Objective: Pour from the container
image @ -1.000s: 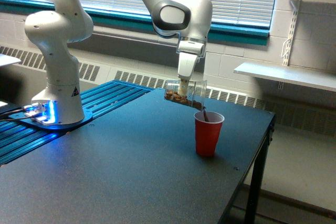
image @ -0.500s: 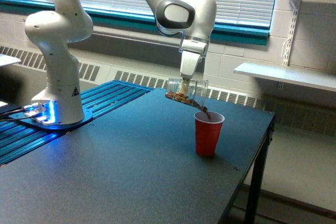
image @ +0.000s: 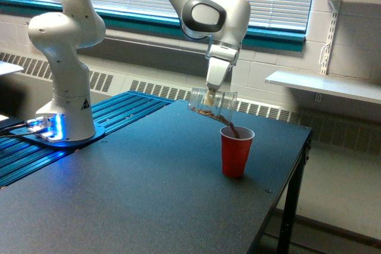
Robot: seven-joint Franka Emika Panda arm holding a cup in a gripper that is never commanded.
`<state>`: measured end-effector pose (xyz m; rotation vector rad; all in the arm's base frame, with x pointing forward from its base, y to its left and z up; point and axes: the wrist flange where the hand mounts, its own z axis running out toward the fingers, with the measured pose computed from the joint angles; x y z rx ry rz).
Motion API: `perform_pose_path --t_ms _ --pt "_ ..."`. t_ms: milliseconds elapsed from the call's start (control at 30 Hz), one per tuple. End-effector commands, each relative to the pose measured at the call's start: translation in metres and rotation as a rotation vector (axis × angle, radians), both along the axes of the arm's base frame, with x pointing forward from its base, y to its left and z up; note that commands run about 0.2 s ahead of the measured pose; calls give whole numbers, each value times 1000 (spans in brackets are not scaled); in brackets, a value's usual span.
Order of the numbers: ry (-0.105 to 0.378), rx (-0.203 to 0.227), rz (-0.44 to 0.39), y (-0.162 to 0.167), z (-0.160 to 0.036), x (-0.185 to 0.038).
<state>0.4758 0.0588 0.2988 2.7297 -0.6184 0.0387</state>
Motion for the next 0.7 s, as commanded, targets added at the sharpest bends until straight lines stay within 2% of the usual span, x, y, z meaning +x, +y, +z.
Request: perform_pose_path --t_ms 33,367,700 --pt "4 -5 -1 5 2 3" --pt "50 -8 -17 6 5 7" --pt "61 8 -17 7 7 11"
